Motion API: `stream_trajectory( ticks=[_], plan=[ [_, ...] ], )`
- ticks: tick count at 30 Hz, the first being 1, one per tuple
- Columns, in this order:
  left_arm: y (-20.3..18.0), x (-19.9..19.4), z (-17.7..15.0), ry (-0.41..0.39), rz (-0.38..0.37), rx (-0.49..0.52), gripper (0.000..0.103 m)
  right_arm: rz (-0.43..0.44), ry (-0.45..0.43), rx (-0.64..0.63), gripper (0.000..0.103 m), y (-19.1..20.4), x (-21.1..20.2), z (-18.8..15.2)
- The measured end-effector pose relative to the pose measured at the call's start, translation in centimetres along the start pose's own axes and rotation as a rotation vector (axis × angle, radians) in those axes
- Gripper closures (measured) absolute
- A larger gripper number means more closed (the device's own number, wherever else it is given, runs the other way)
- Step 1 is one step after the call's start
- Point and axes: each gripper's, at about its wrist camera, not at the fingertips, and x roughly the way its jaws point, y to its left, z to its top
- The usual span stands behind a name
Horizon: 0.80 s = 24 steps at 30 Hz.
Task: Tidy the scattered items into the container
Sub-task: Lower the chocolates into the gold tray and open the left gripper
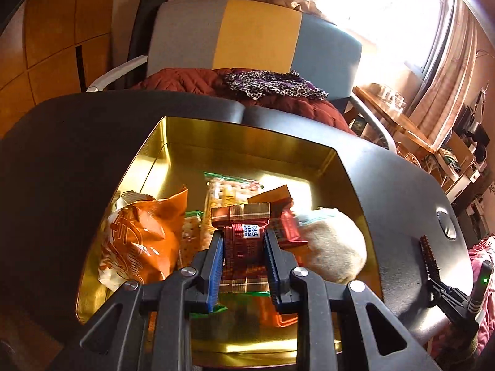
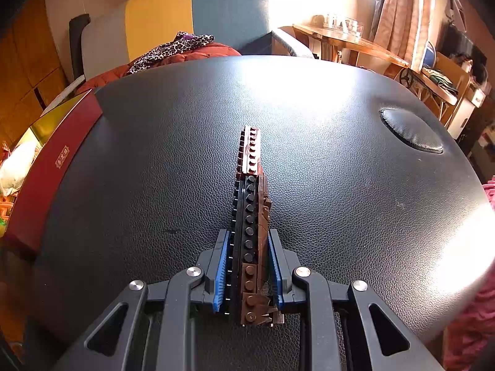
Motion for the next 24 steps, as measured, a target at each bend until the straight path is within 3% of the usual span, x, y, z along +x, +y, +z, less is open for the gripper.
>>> stream_trajectory(
  ticks=[6, 14, 24],
  plan=[
    [1.4, 1.2, 0.1, 0.025, 0.014, -0.027, 0.074, -0.014, -0.004, -0.02, 0.079, 0.3, 0.1, -0.1],
    [3.5, -0.3, -0.7, 0.005, -0.005, -0.103, 0.066, -0.039, -0.011, -0.02, 0.08, 0.6, -0.1, -0.1],
    [3.3, -1.5, -2.3, -0.004, -0.004, -0.093, 0.065, 0.092, -0.009, -0.039, 0.08, 4.4, -0.3, 0.8]
  ],
)
